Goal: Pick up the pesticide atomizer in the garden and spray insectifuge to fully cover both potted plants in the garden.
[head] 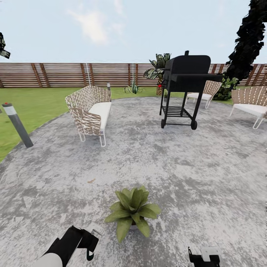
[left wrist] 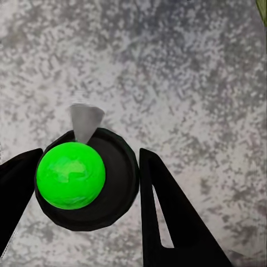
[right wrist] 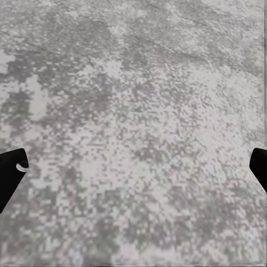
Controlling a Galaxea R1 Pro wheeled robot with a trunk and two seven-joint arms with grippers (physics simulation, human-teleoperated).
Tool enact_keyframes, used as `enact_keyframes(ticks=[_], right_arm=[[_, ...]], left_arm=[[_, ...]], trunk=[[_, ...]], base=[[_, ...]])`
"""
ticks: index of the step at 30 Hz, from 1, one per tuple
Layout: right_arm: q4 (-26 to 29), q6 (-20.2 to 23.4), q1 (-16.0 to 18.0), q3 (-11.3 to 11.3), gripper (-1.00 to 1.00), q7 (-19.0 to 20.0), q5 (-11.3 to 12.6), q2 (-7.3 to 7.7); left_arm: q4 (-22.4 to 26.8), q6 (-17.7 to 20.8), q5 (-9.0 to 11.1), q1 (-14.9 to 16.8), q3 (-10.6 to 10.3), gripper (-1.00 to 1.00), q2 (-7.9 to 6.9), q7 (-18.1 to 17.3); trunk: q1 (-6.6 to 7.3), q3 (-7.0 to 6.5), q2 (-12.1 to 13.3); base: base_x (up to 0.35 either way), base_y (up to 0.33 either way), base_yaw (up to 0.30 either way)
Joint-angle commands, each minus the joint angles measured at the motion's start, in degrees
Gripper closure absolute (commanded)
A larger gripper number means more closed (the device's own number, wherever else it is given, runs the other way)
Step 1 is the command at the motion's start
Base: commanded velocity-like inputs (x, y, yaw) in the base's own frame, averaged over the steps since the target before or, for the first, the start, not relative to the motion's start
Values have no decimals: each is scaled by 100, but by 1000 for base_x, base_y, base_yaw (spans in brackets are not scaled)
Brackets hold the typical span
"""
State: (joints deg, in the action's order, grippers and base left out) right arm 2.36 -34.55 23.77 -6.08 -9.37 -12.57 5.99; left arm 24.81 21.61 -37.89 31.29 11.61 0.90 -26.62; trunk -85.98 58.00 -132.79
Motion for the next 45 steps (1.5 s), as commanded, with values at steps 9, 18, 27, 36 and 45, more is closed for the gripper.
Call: enact_keyframes(ticks=[9,18,27,36,45], right_arm=[[-8,-17,5,-49,-100,-24,-61,-1],[-8,-17,5,-44,-100,-21,-61,-1],[-8,-17,5,-45,-100,-21,-61,-1],[-12,-17,3,-43,-100,-21,-70,-1],[-12,-17,-3,-42,-100,-21,-70,-1]], left_arm=[[15,28,-51,0,48,100,3,-45],[15,28,-51,-8,48,100,-2,-45],[15,34,-51,-9,45,100,-4,-48],[22,42,-529,-185,24,100,-26,-71],[117,86,-742,-146,47,100,-72,-110]], trunk=[[1,5,-2],[1,5,-2],[1,5,-2],[1,5,-2],[1,5,-2]], base=[[-23,261,-128],[0,111,-55],[0,1,-286],[0,0,-56],[0,0,0]])
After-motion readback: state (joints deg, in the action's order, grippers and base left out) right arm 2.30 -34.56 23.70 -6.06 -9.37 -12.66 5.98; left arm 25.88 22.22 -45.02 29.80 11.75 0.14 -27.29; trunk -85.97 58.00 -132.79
